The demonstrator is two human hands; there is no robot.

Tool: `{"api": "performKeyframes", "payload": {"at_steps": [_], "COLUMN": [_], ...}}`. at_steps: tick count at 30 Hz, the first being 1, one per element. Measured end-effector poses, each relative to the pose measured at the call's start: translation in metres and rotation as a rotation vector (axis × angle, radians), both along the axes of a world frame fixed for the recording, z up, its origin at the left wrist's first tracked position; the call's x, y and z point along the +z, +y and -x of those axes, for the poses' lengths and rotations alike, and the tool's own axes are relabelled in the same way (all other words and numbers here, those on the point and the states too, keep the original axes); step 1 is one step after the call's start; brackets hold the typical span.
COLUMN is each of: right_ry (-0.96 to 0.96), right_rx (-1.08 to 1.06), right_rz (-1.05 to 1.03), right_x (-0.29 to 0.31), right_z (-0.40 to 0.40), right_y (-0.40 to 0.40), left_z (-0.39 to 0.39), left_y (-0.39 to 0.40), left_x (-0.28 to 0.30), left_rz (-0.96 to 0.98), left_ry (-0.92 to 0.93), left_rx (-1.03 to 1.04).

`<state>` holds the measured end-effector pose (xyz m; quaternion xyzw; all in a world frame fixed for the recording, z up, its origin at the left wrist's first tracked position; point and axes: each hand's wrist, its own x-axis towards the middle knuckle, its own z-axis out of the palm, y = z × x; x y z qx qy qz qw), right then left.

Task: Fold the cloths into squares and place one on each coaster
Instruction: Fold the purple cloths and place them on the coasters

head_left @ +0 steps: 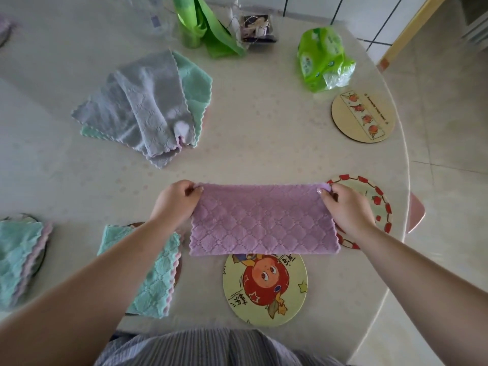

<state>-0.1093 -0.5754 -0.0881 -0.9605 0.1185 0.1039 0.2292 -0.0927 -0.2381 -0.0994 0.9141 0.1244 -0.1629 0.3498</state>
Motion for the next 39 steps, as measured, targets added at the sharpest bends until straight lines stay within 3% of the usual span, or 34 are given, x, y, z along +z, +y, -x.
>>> {"api": "performKeyframes", "payload": {"at_steps": [6, 8, 11, 15, 22, 31, 35, 39], "right_ry": [-0.021, -0.106, -0.198, -0.066, -0.034, -0.056, -0.194, -0.112], "right_rx": [-0.026, -0.044, 0.188, 0.526, 0.588, 0.576, 0.513, 0.489], "right_rz": [0.007, 0.009, 0.035, 0.138, 0.36, 0.345, 0.168, 0.082], "right_x": [0.003, 0.013, 0.021, -0.006, -0.026, -0.011, 0.0, 0.001], "right_z": [-0.006, -0.002, 0.014, 0.053, 0.061, 0.056, 0.02, -0.021], "right_y": [0.0, 0.008, 0.037, 0.09, 0.055, 0.014, 0.04, 0.074], "left_z": [0.001, 0.01, 0.03, 0.06, 0.071, 0.072, 0.085, 0.095], "left_y": [-0.005, -0.01, -0.029, -0.067, -0.052, -0.045, -0.063, -0.074], "left_x": [0.008, 0.014, 0.022, 0.002, -0.022, -0.01, 0.002, -0.003], "left_rz": [-0.033, -0.145, -0.26, -0.273, -0.56, -0.487, -0.216, -0.124], "left_ry": [0.018, -0.105, -0.357, -0.307, -0.335, -0.384, -0.471, -0.43], "left_rx": [0.006, -0.015, -0.273, -0.655, -0.82, -0.812, -0.892, -0.859]}}
